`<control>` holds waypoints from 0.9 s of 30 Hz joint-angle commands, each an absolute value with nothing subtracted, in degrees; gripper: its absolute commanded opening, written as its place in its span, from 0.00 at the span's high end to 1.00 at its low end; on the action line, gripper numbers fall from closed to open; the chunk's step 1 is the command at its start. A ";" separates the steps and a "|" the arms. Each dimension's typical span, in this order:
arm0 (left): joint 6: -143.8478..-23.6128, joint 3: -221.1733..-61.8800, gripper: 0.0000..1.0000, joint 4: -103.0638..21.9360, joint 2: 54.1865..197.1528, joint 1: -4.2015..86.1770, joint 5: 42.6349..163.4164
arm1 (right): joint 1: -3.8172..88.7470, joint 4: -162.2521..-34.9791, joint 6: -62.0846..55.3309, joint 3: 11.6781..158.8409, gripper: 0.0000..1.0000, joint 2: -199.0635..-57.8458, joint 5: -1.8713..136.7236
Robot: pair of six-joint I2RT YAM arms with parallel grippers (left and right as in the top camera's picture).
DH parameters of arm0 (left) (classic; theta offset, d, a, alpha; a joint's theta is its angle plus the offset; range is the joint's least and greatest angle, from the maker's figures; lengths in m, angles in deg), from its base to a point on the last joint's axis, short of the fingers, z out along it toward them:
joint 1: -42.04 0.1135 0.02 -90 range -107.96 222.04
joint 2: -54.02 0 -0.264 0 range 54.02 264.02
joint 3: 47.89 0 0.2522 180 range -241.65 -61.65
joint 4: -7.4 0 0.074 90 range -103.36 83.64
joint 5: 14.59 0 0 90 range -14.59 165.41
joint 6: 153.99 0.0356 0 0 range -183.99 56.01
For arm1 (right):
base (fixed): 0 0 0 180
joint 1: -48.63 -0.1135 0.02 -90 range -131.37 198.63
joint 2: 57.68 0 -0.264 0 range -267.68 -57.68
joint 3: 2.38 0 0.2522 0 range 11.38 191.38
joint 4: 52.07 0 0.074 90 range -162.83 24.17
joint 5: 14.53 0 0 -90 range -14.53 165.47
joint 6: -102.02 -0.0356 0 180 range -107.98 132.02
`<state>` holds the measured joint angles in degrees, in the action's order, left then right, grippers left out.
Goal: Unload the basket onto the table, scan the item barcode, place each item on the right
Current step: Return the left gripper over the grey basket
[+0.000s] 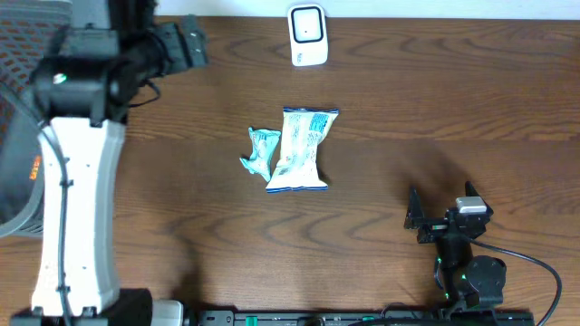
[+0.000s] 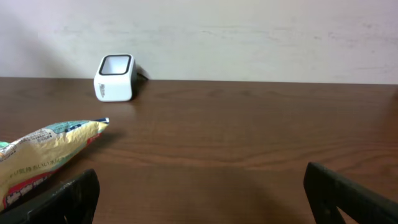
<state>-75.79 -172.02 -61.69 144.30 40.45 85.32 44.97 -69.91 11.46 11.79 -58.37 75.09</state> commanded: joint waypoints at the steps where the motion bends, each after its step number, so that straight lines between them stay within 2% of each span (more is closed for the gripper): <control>1: -75.28 -173.28 0.02 -60.88 142.18 43.64 84.78 | 44.55 -70.21 12.08 11.74 0.01 -58.13 75.09; 7: -78.82 -173.26 0.02 -60.18 141.68 50.97 84.73 | 44.55 -70.21 12.10 11.72 0.01 -58.13 75.09; 13: -89.10 -173.26 0.02 -55.02 141.75 60.21 84.78 | 44.55 -70.19 12.10 11.74 0.01 -58.13 75.09; 27: -89.36 -172.67 0.02 -54.45 141.83 75.29 84.73 | 44.55 -70.21 12.10 11.72 0.01 -58.13 75.09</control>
<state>-88.68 -172.06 -54.54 141.99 72.47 85.12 44.97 -69.91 11.46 11.79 -58.37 75.09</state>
